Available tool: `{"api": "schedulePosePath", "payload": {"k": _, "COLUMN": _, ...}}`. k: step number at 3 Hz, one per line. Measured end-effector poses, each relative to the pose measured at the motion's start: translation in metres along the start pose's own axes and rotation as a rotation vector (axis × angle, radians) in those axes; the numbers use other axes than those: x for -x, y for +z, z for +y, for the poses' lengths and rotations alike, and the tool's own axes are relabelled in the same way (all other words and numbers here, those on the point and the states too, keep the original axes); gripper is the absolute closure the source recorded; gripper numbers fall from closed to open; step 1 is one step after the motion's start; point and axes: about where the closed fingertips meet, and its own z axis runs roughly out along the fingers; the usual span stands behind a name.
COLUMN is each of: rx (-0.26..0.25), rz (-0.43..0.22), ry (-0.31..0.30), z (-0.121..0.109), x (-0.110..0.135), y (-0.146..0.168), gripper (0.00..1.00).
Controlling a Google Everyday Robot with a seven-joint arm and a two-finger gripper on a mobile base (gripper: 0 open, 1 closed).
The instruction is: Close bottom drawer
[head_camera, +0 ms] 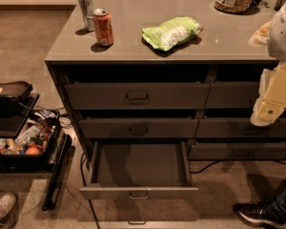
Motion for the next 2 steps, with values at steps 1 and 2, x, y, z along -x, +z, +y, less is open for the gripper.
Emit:
{"api": "schedulePosePath", "payload": {"k": 1, "rx": -0.042, "rz": -0.029, "ry": 0.012, "z": 0.0011, "x": 0.0006, "y": 0.0028, "gripper": 0.0}}
{"api": "schedulePosePath", "payload": {"k": 2, "rx": -0.042, "rz": -0.029, "ry": 0.012, "z": 0.0011, "x": 0.0006, "y": 0.0028, "gripper": 0.0}}
